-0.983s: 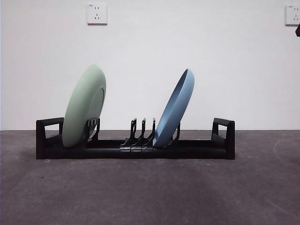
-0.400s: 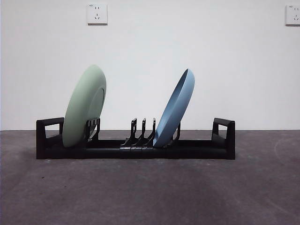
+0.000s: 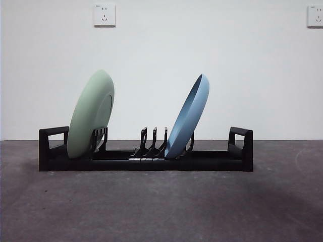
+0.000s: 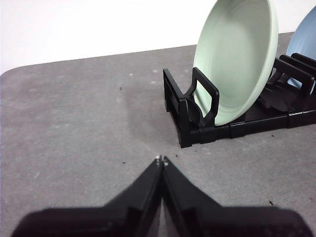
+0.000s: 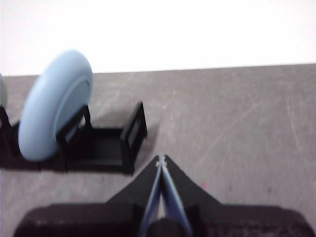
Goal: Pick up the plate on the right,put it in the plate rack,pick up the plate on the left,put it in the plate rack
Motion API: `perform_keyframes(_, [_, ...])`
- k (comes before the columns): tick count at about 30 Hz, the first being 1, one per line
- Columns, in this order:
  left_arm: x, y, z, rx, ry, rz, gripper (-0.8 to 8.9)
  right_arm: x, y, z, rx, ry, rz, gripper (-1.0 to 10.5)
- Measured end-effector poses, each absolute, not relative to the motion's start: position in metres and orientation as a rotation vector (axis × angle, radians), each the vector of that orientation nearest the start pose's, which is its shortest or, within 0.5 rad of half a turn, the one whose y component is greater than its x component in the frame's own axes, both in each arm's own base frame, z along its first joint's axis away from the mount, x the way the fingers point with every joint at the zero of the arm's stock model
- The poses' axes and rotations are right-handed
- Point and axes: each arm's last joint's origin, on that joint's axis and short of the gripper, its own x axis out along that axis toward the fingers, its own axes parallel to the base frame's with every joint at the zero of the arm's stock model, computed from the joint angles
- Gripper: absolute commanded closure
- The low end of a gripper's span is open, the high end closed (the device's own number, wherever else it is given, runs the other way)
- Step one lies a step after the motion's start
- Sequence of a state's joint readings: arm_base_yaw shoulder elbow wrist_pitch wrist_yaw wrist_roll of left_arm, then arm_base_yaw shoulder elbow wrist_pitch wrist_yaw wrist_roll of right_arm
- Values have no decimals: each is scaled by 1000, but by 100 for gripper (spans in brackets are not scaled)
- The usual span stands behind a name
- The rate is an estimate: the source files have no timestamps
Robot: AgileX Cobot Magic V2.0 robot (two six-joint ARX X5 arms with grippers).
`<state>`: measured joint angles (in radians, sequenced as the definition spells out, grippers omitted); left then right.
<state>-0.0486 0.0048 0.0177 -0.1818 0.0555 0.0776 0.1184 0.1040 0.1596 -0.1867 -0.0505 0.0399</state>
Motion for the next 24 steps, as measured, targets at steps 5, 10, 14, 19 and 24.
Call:
perform_keyframes(5, [95,-6,152,77,164,-110,817,94,13,161,39,166,167,942])
perform_keyframes(10, [95,-6,152,77,164,-110,817,94,13,153,62,173,164,941])
perform_keyframes(14, [95,-6,152,77,164,-110,817,94,13,153,69,173,163,941])
perform_keyframes(19, [95,-6,152,77,164,-110,817,94,13,153,73,174,161,941])
perform_keyframes(24, [95,-6,152,77,165,-110,817,94,13,153,73,175,161,941])
